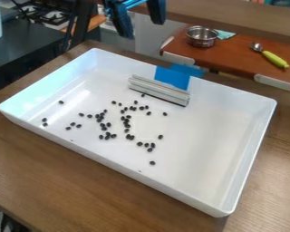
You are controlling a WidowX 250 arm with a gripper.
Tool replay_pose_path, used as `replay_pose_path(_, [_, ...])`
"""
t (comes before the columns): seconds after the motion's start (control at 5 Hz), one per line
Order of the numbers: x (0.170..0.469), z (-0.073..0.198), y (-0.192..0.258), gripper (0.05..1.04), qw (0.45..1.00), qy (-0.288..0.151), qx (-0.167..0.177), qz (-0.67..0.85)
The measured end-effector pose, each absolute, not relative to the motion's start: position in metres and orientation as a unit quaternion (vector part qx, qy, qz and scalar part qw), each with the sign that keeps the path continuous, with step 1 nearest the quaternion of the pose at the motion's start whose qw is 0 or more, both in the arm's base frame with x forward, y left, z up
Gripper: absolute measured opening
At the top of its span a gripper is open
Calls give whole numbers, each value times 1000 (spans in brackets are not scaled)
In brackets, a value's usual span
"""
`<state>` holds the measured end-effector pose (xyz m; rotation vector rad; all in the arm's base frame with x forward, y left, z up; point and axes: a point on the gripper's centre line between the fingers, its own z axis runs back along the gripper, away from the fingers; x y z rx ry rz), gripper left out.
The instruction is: Sweep into pile
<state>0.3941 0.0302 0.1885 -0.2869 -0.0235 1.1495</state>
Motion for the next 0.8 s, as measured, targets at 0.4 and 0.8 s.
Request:
replay_pose_path(0.4, [408, 166, 31, 1000, 820, -10, -143, 555])
replay_pose_path(0.8, [419, 141, 33, 1000, 813, -54, -145, 562])
